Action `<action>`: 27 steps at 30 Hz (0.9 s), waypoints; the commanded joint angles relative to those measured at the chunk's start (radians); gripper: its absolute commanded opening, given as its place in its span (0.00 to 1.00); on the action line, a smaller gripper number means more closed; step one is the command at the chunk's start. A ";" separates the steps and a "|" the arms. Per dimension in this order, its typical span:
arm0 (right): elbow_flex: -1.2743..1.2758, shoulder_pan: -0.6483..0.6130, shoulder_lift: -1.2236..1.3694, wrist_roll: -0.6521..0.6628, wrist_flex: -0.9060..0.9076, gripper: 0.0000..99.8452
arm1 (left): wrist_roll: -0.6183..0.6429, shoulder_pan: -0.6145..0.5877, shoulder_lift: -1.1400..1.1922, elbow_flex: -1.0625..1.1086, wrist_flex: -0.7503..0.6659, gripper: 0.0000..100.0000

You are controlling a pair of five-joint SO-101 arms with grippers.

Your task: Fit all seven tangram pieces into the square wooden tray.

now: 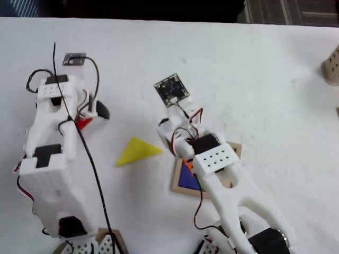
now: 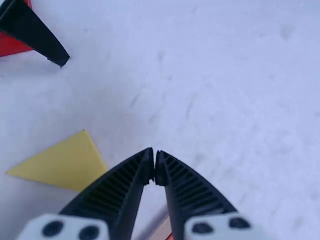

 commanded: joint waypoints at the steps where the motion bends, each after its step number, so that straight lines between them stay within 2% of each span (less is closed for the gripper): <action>1: -0.009 -0.008 -0.002 0.009 -0.021 0.02 | -0.011 -0.035 0.016 -0.089 0.025 0.33; 4: -0.009 -0.008 -0.002 0.009 -0.021 0.02 | -0.011 -0.047 0.018 -0.118 0.081 0.33; 8: -0.011 -0.010 -0.002 0.009 -0.021 0.02 | -0.011 -0.062 0.025 -0.167 0.167 0.40; 12: -0.011 -0.010 -0.002 0.009 -0.021 0.02 | -0.015 -0.058 0.042 -0.140 0.173 0.43; 22: -0.011 -0.010 -0.002 0.009 -0.021 0.02 | -0.163 -0.127 0.068 -0.201 0.183 0.43; 27: -0.011 -0.010 -0.002 0.009 -0.021 0.02 | -0.244 -0.124 0.074 -0.206 0.183 0.43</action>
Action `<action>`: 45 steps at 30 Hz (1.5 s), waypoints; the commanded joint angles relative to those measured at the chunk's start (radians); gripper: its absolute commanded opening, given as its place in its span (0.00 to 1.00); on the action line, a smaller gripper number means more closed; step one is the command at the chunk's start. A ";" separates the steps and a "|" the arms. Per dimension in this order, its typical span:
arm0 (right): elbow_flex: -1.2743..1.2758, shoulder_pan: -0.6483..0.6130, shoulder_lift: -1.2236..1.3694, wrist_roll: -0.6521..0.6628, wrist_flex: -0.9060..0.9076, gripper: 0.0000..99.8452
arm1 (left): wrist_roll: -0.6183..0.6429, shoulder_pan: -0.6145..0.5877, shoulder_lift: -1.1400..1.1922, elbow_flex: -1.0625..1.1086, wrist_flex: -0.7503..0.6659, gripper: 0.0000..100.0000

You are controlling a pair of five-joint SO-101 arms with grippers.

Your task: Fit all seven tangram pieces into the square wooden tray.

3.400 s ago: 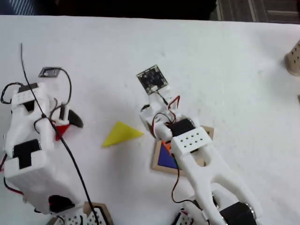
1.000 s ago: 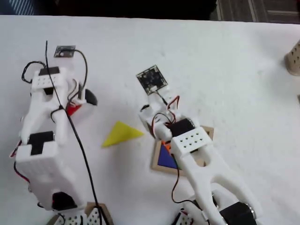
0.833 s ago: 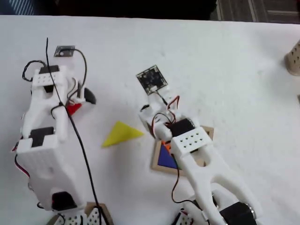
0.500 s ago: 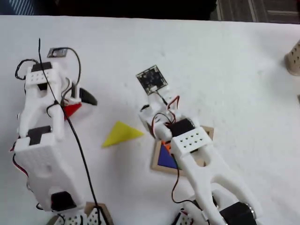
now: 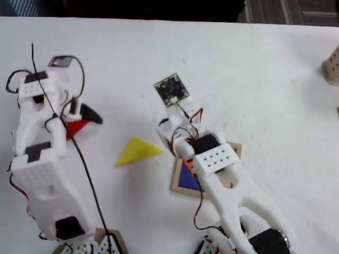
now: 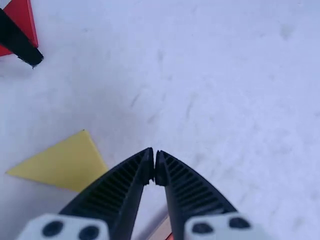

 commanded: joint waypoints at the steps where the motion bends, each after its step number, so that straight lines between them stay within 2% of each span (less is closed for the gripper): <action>1: -0.011 -0.010 -0.002 0.009 -0.021 0.02 | -0.052 -0.007 -0.010 -0.058 0.009 0.43; 5: -0.011 -0.010 -0.002 0.009 -0.021 0.02 | -0.077 -0.004 -0.005 -0.057 0.005 0.43; 16: -0.011 -0.010 -0.002 0.009 -0.021 0.02 | -0.068 0.005 0.131 -0.204 -0.005 0.43; 22: -0.011 -0.010 -0.002 0.009 -0.021 0.02 | -0.035 0.012 0.148 -0.213 -0.006 0.42; 29: -0.011 -0.010 -0.002 0.009 -0.021 0.02 | -0.040 0.012 0.150 -0.212 -0.012 0.24; 31: -0.011 -0.010 -0.002 0.009 -0.021 0.02 | -0.087 0.013 0.150 -0.212 -0.012 0.21; 34: -0.011 -0.010 -0.002 0.009 -0.021 0.02 | -0.126 0.013 0.150 -0.212 -0.012 0.20; 45: -0.011 -0.010 -0.002 0.009 -0.021 0.02 | -0.124 0.012 0.139 -0.250 -0.005 0.20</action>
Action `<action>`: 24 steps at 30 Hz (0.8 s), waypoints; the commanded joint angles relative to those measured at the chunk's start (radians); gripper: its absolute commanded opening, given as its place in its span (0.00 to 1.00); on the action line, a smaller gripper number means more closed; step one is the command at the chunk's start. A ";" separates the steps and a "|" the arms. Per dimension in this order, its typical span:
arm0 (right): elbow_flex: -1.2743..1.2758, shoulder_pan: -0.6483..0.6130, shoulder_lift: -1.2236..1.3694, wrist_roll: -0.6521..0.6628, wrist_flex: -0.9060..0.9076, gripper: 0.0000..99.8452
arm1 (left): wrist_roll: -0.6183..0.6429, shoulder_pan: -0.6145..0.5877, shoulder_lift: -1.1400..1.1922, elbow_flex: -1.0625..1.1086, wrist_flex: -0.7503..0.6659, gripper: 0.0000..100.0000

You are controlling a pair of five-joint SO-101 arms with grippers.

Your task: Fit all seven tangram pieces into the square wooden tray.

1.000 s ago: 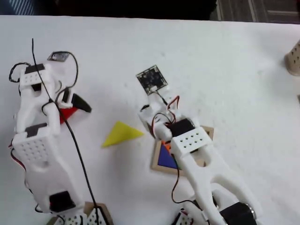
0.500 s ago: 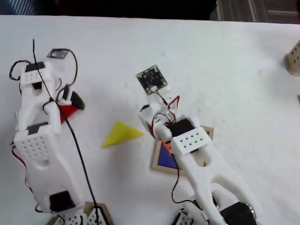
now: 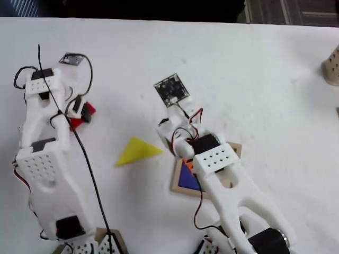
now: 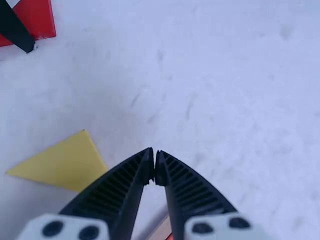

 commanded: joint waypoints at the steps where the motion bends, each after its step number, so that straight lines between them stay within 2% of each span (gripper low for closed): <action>1: -0.011 -0.010 -0.002 0.009 -0.021 0.02 | -0.003 -0.001 -0.010 -0.091 -0.005 0.20; 3: -0.011 -0.010 -0.002 0.009 -0.021 0.02 | 0.038 0.010 -0.004 -0.129 -0.005 0.21; 10: -0.011 -0.010 -0.002 0.009 -0.021 0.02 | 0.149 0.056 0.001 -0.146 -0.009 0.35; 16: -0.011 -0.010 -0.002 0.009 -0.021 0.02 | 0.158 0.087 0.004 -0.144 -0.040 0.35; 20: -0.011 -0.010 -0.002 0.009 -0.021 0.02 | 0.224 0.079 0.002 -0.153 -0.080 0.34; 24: -0.011 -0.010 -0.002 0.009 -0.021 0.02 | 0.235 0.067 0.002 -0.155 -0.080 0.34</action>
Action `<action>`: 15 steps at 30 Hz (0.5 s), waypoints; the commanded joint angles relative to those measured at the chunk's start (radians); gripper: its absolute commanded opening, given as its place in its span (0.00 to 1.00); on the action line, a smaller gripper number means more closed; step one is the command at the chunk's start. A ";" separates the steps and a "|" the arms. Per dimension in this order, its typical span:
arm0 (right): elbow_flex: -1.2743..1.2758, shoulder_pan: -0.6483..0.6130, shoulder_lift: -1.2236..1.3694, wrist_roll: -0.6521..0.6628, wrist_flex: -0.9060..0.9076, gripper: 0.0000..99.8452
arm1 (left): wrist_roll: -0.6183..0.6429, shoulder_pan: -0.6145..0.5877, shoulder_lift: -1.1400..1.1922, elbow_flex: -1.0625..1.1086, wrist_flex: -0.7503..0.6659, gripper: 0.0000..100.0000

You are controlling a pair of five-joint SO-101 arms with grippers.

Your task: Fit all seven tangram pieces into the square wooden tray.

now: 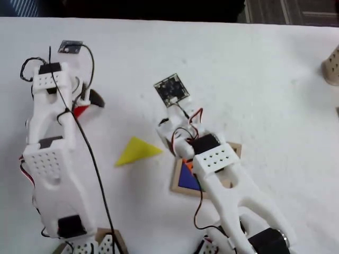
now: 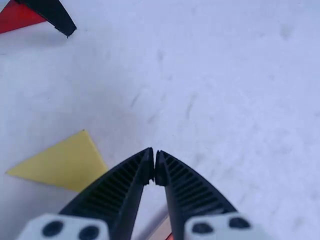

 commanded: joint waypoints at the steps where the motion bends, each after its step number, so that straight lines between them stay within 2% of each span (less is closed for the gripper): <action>1: -0.011 -0.010 -0.002 0.009 -0.021 0.02 | 0.014 -0.002 -0.016 -0.058 -0.028 0.34; 7: -0.009 -0.010 -0.002 0.009 -0.021 0.02 | 0.014 -0.024 -0.027 -0.068 -0.018 0.41; 15: -0.009 -0.010 -0.001 0.009 -0.021 0.02 | -0.008 -0.053 -0.016 -0.181 0.055 0.40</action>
